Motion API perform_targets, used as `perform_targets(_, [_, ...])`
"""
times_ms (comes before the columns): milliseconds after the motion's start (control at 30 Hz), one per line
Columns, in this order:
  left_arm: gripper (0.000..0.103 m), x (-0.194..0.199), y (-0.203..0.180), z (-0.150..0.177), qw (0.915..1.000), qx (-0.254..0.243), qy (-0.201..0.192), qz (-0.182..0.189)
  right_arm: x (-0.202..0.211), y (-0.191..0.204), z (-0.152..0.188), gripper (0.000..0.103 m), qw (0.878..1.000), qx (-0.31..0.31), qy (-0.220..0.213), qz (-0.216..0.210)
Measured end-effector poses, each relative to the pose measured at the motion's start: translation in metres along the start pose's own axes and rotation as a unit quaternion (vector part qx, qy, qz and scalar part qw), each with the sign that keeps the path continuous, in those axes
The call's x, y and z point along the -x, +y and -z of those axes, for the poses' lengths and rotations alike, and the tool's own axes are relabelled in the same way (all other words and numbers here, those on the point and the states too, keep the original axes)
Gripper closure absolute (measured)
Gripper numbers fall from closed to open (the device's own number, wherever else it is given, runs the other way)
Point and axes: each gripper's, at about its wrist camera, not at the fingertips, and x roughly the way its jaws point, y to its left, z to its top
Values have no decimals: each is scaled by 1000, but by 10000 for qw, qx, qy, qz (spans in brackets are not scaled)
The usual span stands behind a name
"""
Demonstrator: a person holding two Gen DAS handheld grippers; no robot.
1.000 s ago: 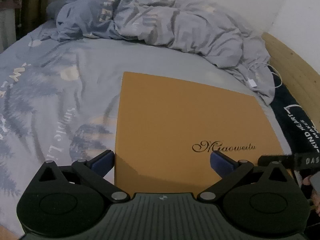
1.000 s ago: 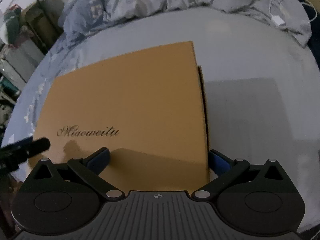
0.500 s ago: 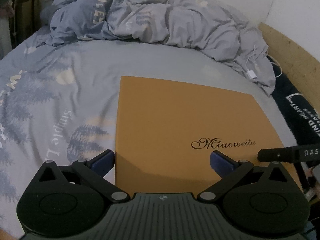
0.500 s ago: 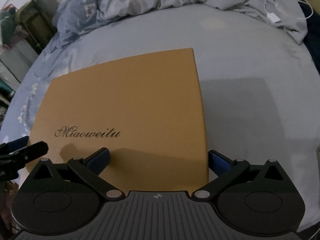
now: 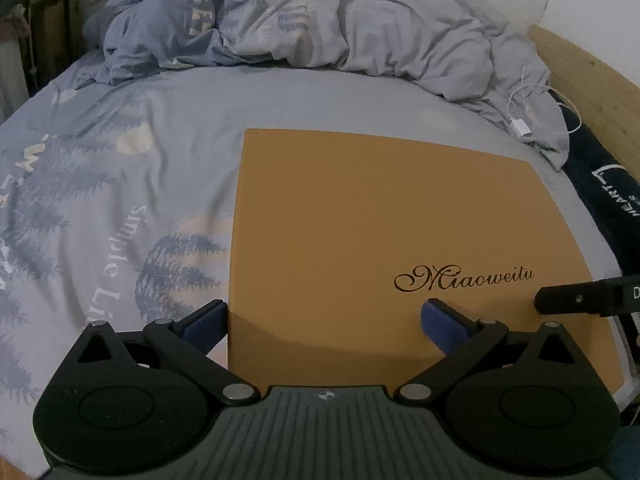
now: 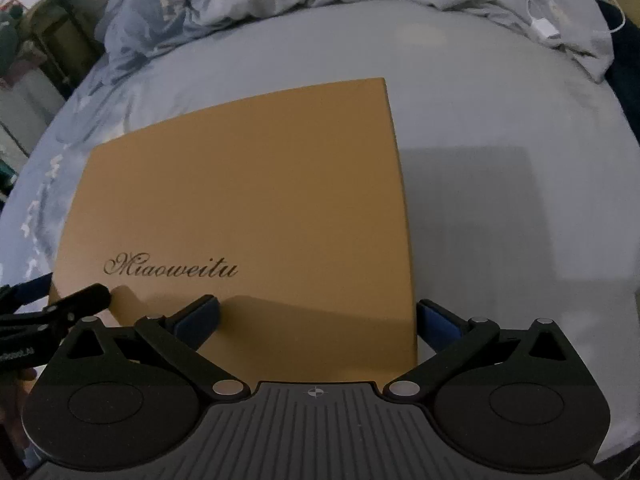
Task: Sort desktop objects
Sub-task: 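Carry the held lid over the open cardboard box with both tools, then lower the orange lid onto the cardboard box with both tools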
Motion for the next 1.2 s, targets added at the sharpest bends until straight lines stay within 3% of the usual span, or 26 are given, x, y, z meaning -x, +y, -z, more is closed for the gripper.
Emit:
perform_targets(300, [0, -9, 4, 4, 9999, 136, -32, 14, -12, -5, 6, 0, 9999, -157, -69, -21])
perform_targets(700, [0, -3, 2, 17, 9985, 185, -516, -61, -11, -10, 17, 0, 9984, -300, -464, -86])
perform_targets(933, [0, 25, -10, 21, 9975, -116, -685, -143, -3, -8, 23, 0, 9975, -413, -549, 135])
perform_targets(1200, [0, 74, -19, 32, 9936, -183, -1104, 169, 51, -3, 54, 0, 9913, -92, -1306, 147])
